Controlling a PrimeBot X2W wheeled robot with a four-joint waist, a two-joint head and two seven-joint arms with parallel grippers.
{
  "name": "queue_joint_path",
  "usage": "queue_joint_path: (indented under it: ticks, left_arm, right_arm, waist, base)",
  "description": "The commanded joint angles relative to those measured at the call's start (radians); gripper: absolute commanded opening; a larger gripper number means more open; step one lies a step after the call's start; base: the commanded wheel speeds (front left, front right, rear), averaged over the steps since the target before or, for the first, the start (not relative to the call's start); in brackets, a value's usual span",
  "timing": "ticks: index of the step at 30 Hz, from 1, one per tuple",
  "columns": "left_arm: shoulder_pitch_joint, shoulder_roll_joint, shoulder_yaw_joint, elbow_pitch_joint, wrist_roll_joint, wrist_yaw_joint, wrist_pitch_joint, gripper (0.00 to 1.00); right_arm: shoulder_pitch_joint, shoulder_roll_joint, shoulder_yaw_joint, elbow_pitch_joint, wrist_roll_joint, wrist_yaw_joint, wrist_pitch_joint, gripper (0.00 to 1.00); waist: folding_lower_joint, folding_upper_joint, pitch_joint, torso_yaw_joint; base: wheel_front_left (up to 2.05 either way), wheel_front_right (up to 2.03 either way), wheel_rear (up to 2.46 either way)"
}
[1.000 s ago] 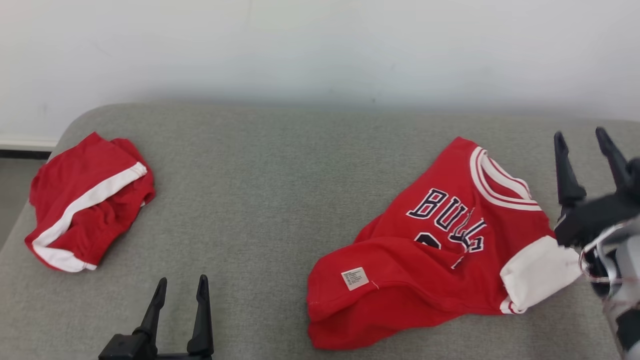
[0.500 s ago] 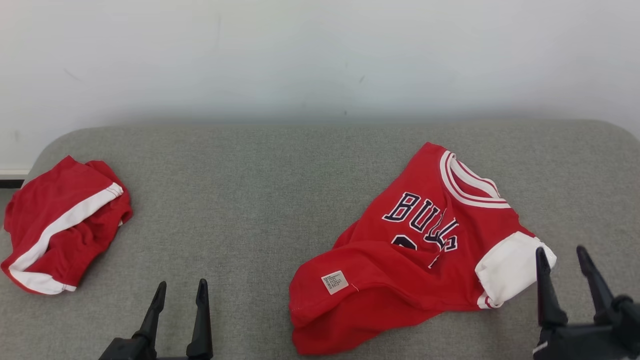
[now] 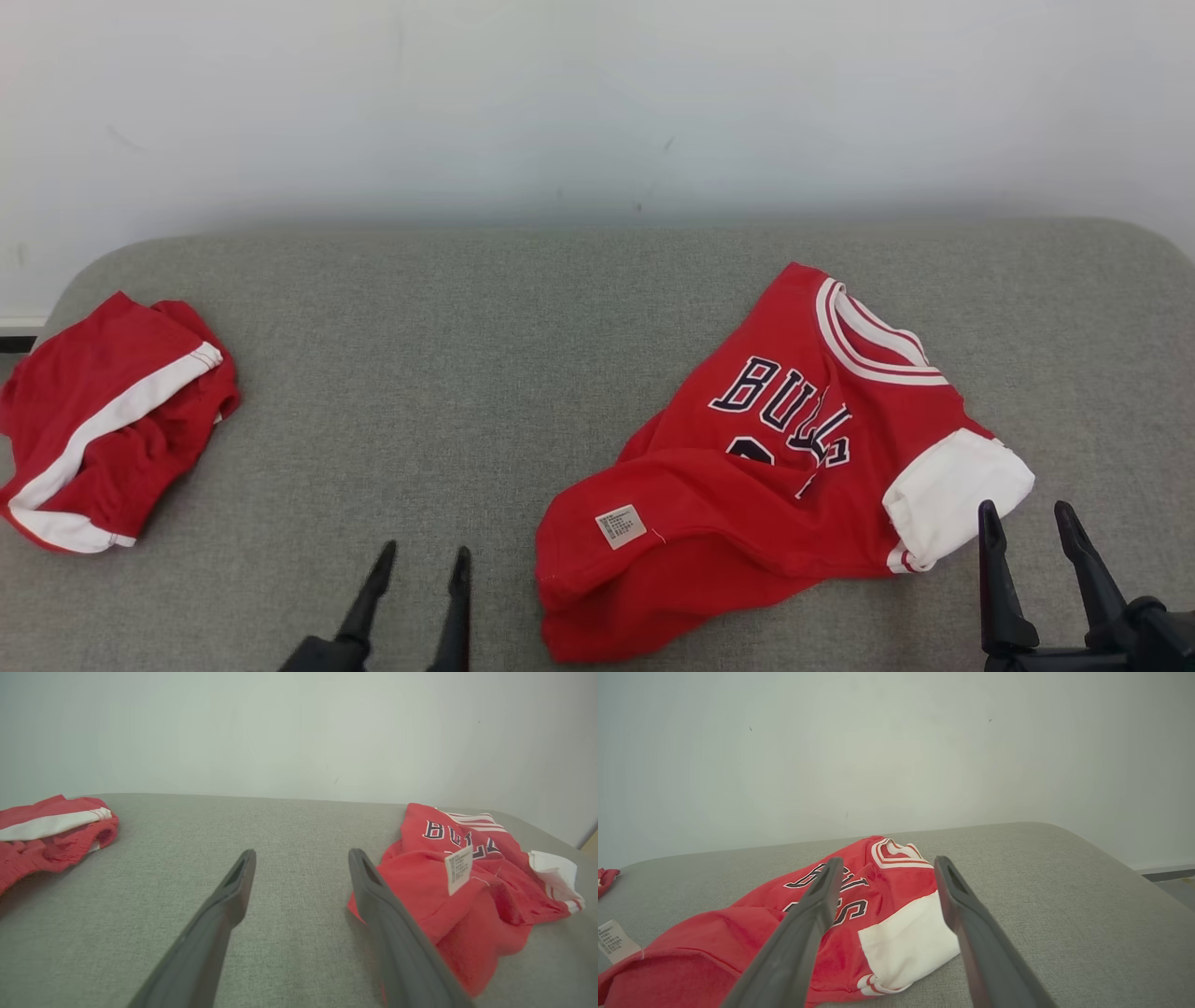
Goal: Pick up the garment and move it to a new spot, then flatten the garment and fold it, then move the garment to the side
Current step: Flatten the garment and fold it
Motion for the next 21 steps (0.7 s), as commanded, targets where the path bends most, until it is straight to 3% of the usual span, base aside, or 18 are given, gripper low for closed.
queue_joint_path:
  ticks: [1,10,21]
  left_arm:
    - [0.001,-0.001,-0.034,0.016,0.009,-0.009,-0.003,1.0]
    - [-0.035,0.0,-0.223,0.129,-0.024,-0.014,-0.003,1.0]
    - [-0.116,0.006,-0.245,0.262,-0.065,-0.015,-0.003,1.0]
  right_arm:
    - [0.004,0.003,-0.001,-0.007,-0.007,-0.002,0.0,1.0]
    - [-0.01,0.0,0.019,0.004,0.004,-0.002,0.001,1.0]
    - [-0.032,-0.014,0.032,0.031,0.014,-0.002,-0.011,1.0]
  waist:
    - [0.0001,0.0,0.001,0.0]
    - [0.0001,0.0,0.018,-0.02]
    - [0.0001,0.0,0.041,-0.075]
  base:
    - [0.0,0.0,0.0]
    - [0.0,0.0,0.0]
    - [0.0,0.0,0.0]
